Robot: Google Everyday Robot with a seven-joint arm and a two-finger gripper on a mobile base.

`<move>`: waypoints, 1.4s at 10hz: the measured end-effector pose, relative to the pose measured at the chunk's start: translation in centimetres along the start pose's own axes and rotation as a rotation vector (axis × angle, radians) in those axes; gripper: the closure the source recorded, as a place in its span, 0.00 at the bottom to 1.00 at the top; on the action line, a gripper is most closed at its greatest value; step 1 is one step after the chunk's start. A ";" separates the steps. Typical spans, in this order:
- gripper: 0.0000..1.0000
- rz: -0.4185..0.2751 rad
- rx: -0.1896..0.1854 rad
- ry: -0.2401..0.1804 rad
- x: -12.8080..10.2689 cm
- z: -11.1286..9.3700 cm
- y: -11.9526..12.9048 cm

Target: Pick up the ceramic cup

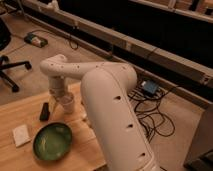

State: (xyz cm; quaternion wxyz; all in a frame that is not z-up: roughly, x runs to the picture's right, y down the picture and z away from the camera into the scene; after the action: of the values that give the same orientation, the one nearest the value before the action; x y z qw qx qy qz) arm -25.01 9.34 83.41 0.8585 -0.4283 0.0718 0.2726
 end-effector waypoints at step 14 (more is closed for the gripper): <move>1.00 0.032 -0.001 -0.046 -0.7 -5.8 -0.7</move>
State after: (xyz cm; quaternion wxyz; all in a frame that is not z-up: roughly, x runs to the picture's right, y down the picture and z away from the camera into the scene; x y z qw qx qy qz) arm -24.56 4.20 80.49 0.8553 -0.4210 0.0586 0.2962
